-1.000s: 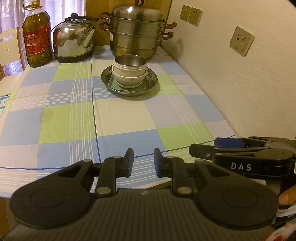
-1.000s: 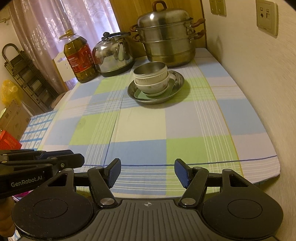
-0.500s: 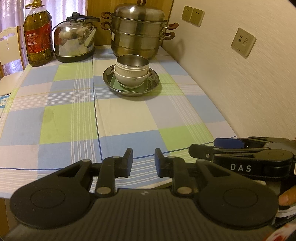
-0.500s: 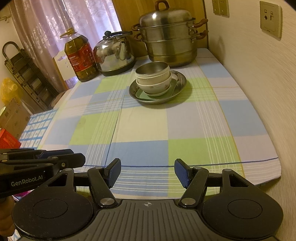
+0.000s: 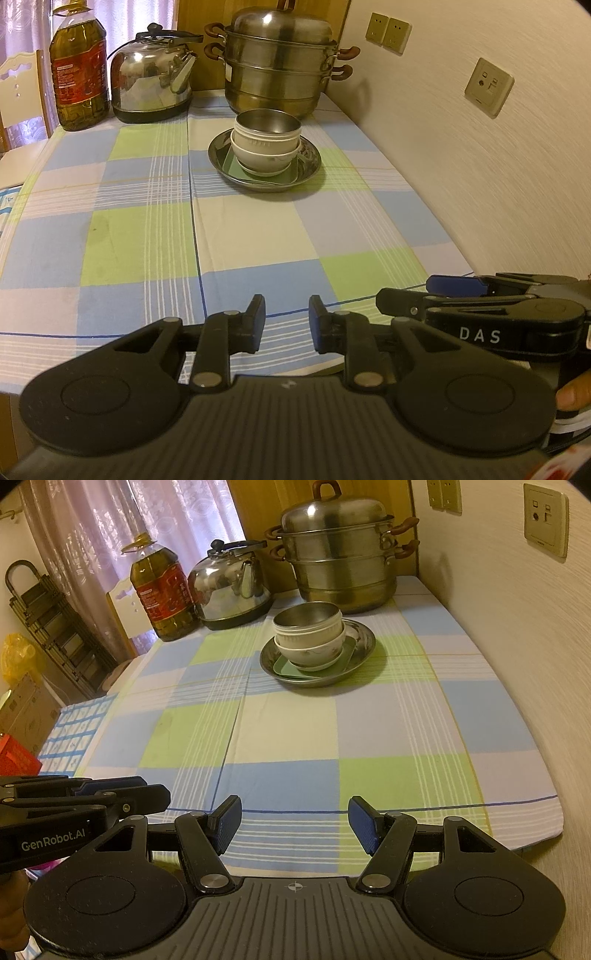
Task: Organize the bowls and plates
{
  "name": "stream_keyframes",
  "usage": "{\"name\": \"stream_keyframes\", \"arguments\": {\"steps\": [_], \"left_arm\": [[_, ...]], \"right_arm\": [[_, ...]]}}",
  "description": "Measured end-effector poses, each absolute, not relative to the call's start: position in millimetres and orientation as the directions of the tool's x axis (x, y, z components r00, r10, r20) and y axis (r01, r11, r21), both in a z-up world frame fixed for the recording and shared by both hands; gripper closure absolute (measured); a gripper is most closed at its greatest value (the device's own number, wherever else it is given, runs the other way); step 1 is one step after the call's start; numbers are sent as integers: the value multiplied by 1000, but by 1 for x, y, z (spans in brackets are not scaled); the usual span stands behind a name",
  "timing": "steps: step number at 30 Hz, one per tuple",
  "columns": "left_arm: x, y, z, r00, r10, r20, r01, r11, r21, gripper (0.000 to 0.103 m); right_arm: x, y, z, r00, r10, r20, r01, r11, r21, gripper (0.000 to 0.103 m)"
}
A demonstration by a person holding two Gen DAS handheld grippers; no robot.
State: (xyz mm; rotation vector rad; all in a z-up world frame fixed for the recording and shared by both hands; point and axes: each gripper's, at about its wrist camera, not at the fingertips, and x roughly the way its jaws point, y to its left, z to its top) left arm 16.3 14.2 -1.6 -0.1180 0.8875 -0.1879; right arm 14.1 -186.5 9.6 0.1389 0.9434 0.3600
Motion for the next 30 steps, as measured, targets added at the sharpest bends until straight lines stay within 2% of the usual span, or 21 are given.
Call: {"name": "stream_keyframes", "arguments": {"steps": [30], "left_arm": [[17, 14, -2, 616, -213, -759, 115, 977, -181, 81]], "right_arm": [[14, -184, 9, 531, 361, -767, -242, 932, 271, 39]]}}
